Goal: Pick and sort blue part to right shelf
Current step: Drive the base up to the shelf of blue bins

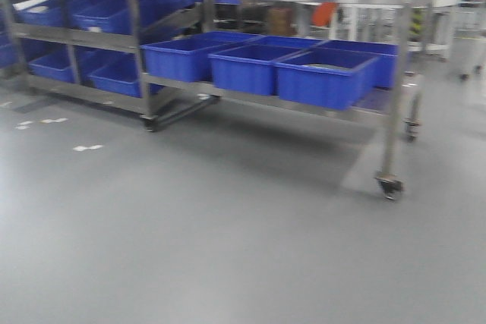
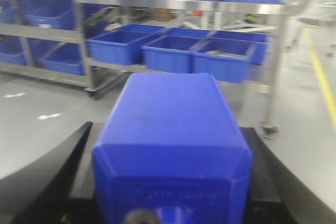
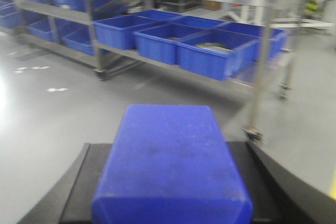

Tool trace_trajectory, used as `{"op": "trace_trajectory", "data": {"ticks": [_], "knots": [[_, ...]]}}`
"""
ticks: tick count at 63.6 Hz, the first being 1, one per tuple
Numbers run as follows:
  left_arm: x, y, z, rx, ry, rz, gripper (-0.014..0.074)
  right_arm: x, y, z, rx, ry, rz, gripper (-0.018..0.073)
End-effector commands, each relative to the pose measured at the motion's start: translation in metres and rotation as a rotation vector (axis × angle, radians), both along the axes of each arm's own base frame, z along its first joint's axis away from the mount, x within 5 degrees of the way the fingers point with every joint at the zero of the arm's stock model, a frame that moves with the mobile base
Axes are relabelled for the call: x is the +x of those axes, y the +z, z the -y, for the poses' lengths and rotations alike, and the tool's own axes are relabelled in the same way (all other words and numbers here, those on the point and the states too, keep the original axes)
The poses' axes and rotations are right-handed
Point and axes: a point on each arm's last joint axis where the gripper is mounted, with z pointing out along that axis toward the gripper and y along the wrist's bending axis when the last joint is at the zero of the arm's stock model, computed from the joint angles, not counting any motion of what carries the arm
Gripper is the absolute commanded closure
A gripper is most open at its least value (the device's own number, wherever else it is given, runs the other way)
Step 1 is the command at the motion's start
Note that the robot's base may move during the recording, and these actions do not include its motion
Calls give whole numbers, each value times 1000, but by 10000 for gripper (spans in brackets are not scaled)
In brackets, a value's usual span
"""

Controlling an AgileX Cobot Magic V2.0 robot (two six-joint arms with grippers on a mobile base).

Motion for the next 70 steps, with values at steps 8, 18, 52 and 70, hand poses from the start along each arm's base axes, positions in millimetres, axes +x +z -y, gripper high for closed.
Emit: {"op": "trace_trajectory", "data": {"ticks": [8,18,52,70], "knots": [[-1,18,0,-30,-1,113,260,0,18,1,1,-9,115,129],[-1,18,0,-35,-2,112,260,0,18,1,1,-9,115,129],[-1,18,0,-35,-2,112,260,0,18,1,0,-9,112,129],[-1,18,0,-35,-2,112,260,0,17,1,0,-9,108,129]]}}
